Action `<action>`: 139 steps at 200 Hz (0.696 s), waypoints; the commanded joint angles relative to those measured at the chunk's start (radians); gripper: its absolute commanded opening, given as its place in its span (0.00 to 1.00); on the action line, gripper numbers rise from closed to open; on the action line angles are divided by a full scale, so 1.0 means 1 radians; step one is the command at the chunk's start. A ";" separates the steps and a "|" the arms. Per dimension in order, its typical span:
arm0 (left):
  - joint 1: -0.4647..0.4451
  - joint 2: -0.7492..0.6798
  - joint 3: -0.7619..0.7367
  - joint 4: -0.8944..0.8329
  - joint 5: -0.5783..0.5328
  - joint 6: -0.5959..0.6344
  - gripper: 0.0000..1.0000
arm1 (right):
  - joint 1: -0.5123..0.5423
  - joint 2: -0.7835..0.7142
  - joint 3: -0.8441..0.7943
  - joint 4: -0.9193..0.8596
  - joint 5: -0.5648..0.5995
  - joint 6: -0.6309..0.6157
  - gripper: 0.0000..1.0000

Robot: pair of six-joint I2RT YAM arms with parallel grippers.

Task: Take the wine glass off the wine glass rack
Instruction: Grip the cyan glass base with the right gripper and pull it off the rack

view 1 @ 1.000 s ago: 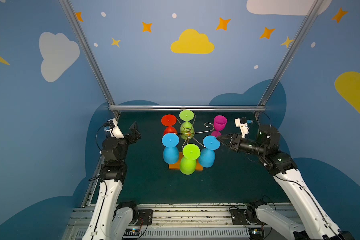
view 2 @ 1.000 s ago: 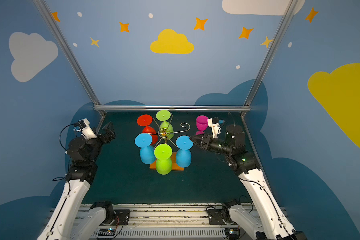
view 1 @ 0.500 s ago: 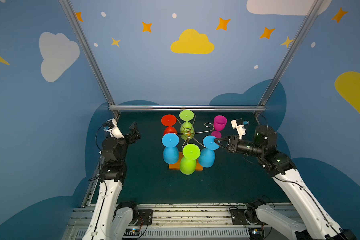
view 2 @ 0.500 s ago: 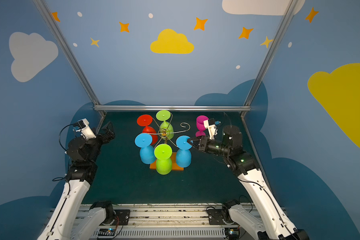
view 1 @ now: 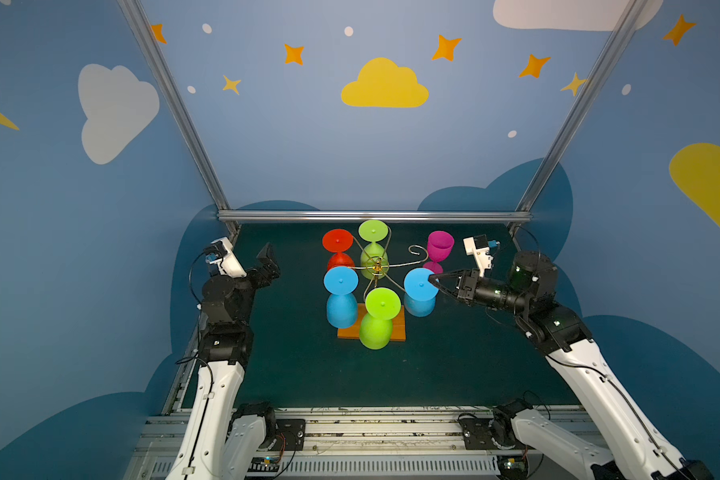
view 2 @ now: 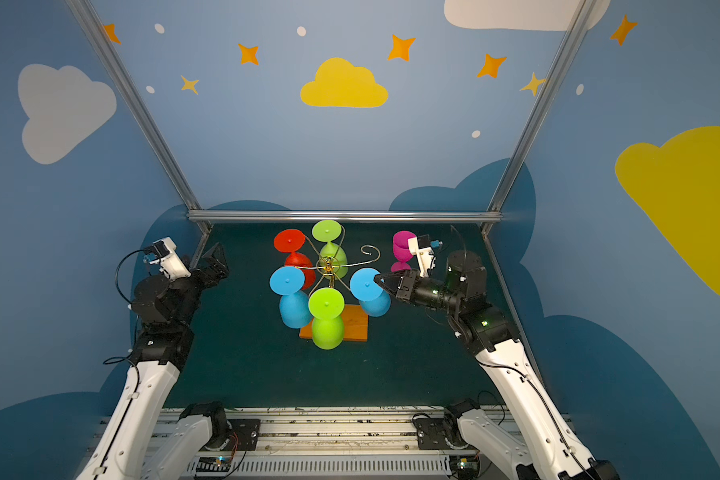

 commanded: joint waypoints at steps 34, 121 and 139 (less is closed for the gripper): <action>0.004 -0.015 -0.003 0.001 0.003 -0.001 1.00 | 0.003 -0.015 0.015 0.080 -0.013 0.051 0.00; 0.004 -0.015 -0.003 0.001 0.004 -0.003 0.99 | 0.005 0.005 0.045 0.064 -0.041 0.048 0.00; 0.004 -0.014 -0.004 0.001 0.005 -0.002 0.99 | 0.008 0.004 0.052 0.044 -0.049 0.040 0.00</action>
